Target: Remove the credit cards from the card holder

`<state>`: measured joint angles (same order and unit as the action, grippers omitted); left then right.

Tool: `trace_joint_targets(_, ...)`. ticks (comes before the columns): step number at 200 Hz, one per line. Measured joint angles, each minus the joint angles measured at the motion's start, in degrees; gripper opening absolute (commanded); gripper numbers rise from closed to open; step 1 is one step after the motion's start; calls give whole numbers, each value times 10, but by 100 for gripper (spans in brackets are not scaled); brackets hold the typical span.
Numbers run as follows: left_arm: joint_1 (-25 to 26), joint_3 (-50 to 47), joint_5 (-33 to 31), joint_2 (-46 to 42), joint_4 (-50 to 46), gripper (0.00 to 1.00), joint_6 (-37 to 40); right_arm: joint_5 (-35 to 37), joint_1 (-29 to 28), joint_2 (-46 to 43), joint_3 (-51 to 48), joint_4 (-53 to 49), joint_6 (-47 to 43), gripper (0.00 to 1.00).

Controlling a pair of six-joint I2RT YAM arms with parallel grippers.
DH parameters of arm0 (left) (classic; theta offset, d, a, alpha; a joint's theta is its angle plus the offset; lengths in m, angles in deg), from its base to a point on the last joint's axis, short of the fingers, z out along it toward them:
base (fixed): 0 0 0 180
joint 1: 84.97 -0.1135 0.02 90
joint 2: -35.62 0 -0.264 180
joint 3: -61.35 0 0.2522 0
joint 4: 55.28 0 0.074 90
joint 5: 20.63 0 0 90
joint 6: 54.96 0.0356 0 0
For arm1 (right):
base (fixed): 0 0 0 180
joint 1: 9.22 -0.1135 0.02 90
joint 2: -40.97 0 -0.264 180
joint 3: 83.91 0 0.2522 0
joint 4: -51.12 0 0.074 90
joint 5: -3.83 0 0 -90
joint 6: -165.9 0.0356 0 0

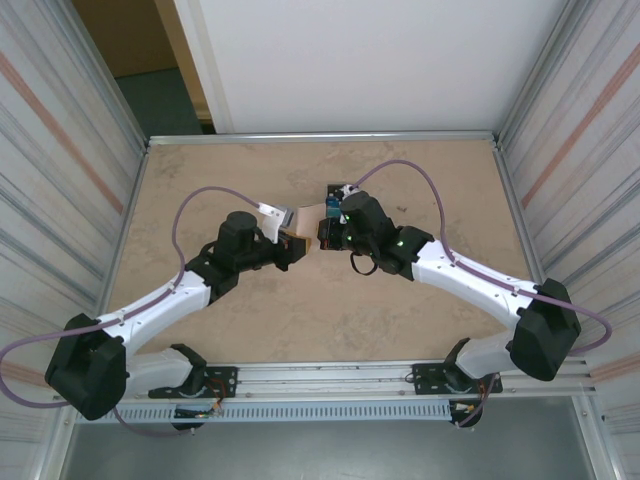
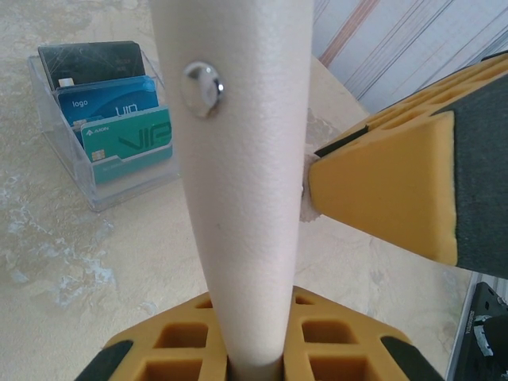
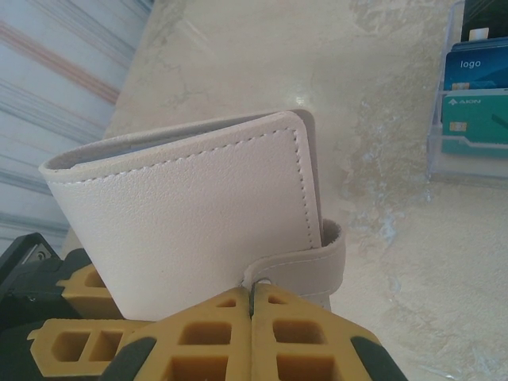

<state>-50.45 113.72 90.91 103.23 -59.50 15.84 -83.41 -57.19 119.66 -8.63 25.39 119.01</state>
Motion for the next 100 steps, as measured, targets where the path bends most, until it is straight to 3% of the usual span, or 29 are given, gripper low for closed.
trace_joint_targets(100,-8,-2,5,-1,11,0,-4,25,27,-5,-26,-16,4,0)
